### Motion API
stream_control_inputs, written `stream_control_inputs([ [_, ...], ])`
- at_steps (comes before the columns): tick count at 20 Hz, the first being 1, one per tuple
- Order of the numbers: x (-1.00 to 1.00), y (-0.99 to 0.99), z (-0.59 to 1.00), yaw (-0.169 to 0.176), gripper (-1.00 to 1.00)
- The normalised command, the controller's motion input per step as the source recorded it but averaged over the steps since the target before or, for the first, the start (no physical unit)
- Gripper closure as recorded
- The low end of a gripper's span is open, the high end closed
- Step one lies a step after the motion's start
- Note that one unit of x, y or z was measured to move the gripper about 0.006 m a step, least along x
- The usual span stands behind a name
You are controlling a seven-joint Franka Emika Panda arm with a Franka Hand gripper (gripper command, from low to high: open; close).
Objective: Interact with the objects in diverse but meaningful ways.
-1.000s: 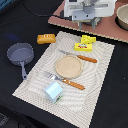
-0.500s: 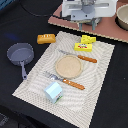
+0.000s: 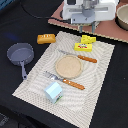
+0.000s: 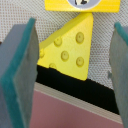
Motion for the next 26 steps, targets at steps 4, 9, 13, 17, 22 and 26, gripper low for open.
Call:
stream_control_inputs([
  [4, 0.38, 0.03, 0.21, -0.083, -1.00],
  [9, 0.35, 0.01, 0.08, -0.115, -1.00],
  [13, 0.12, 0.00, -0.01, -0.180, -1.00],
  [17, 0.01, -0.07, -0.12, -0.233, -1.00],
  [22, -0.02, -0.05, -0.08, -0.142, -1.00],
  [26, -0.09, 0.18, 0.00, 0.182, -1.00],
])
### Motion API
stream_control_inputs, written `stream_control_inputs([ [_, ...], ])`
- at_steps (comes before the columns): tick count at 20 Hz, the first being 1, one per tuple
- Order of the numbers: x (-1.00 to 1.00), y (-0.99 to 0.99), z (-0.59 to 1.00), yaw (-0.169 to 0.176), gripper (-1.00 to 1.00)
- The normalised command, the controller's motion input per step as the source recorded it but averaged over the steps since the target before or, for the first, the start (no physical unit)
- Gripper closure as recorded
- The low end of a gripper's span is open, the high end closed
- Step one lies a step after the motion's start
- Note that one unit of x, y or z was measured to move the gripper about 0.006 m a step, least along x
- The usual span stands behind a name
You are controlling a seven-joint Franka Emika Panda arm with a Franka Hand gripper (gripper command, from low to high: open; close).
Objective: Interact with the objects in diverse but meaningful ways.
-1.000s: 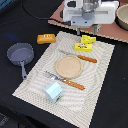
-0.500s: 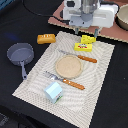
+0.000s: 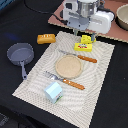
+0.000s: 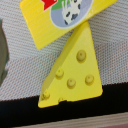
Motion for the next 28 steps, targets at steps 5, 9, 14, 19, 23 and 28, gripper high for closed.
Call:
stream_control_inputs([
  [5, -0.13, 0.15, 0.07, 0.337, -1.00],
  [9, -0.09, 0.17, 0.08, 0.330, -1.00],
  [14, -0.12, 0.02, 0.00, 0.340, -1.00],
  [19, -0.04, -0.03, 0.02, 0.268, -1.00],
  [23, 0.01, -0.21, 0.00, 0.105, -1.00],
  [28, 0.17, -0.24, 0.00, 0.006, -1.00],
])
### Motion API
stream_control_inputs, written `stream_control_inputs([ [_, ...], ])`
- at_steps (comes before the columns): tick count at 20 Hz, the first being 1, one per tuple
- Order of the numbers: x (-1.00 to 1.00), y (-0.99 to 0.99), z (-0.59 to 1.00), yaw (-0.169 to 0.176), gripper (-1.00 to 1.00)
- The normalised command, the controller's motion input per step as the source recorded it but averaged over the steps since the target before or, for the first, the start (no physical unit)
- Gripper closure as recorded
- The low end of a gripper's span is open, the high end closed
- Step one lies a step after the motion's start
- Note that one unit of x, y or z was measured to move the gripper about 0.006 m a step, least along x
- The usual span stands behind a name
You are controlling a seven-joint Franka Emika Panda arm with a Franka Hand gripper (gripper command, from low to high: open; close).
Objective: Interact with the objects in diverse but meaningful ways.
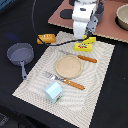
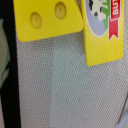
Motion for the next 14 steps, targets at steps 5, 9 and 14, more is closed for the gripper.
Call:
stream_control_inputs([
  [5, 0.10, -0.24, -0.03, 0.019, -1.00],
  [9, -0.01, -0.20, -0.11, 0.114, -1.00],
  [14, -0.04, -0.10, -0.12, 0.153, -1.00],
])
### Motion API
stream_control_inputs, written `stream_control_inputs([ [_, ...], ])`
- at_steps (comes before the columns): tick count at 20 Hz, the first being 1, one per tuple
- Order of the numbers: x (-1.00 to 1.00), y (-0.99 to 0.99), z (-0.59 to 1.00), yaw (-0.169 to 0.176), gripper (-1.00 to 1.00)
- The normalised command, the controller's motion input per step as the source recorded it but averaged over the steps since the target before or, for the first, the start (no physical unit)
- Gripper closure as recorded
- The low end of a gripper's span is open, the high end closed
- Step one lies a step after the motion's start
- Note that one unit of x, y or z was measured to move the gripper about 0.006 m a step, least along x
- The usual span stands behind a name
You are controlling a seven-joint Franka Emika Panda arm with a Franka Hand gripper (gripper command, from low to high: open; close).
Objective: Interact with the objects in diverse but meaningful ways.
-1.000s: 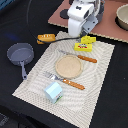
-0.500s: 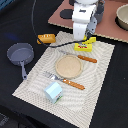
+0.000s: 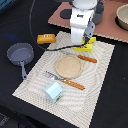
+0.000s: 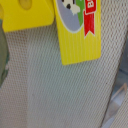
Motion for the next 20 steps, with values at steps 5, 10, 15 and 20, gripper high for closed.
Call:
stream_control_inputs([
  [5, 0.00, -0.07, -0.17, 0.128, -1.00],
  [10, 0.09, -0.01, -0.15, 0.059, -1.00],
  [15, 0.15, 0.00, -0.13, 0.029, -1.00],
  [20, 0.23, 0.00, -0.10, 0.000, -1.00],
])
